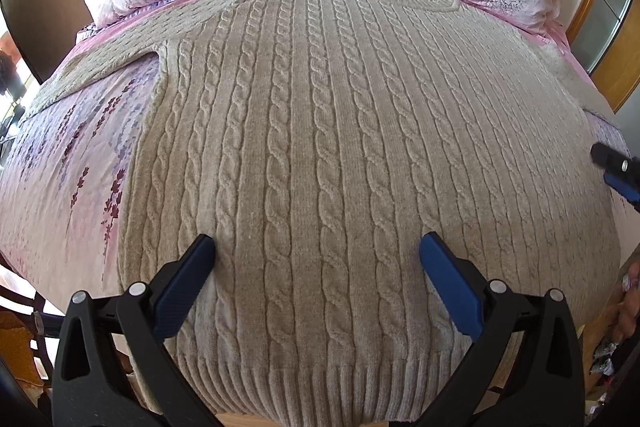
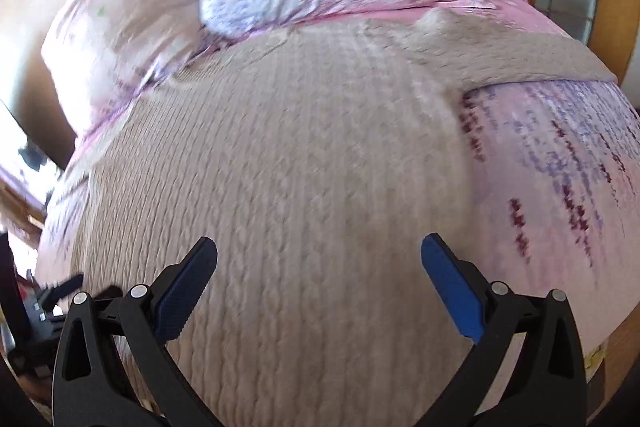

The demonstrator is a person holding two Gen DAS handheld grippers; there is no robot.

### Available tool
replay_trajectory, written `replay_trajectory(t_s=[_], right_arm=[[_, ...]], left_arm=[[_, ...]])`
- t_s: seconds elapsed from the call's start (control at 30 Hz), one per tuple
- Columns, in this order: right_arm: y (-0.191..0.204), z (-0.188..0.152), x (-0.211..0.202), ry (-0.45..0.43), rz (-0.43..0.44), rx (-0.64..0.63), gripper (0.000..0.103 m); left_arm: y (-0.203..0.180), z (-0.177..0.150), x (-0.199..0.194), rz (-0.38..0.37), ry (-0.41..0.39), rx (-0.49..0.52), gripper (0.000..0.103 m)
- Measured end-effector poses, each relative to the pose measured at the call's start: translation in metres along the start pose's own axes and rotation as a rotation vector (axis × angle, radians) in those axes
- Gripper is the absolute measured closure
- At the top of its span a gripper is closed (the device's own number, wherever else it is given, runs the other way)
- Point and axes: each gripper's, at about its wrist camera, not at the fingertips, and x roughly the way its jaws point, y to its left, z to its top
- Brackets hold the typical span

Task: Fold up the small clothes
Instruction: 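Grasp the sweater sleeve cuff with the right tool and lift it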

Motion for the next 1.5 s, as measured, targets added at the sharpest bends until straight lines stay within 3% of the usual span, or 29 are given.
replay_trajectory(t_s=[0.23,0.4,0.5,0.77,0.9,1.0,1.27,1.5], right_arm=[[-0.144,0.076,-0.007,-0.14,0.042,0.504,0.009],[-0.224,0.087,0.008,-0.167,0.127,0.826,0.022],[-0.248,0.091,0.014,-0.197,0.187,0.899,0.034],[-0.279,0.116,0.027,-0.196,0.219,0.881,0.056],[-0.283,0.124,0.031,-0.186,0.194,0.839,0.069],[-0.281,0.127,0.031,-0.194,0.163,0.804,0.091],[-0.236,0.153,0.014,-0.277,0.151,0.609,0.094],[-0.158,0.165,0.01,-0.277,0.252,0.405,0.094]], left_arm=[[0.002,0.021,0.001,-0.008,-0.03,-0.063,0.002],[-0.007,0.036,0.0,-0.067,-0.065,-0.106,0.002],[-0.017,0.044,0.0,-0.126,-0.075,-0.126,0.002],[-0.048,0.057,-0.006,-0.13,-0.114,-0.15,0.002],[-0.049,0.067,-0.008,-0.134,-0.14,-0.198,0.002],[-0.046,0.079,-0.003,-0.16,-0.141,-0.204,0.002],[-0.031,0.116,0.01,-0.208,-0.141,-0.206,0.002],[-0.018,0.126,0.017,-0.226,-0.144,-0.214,0.002]])
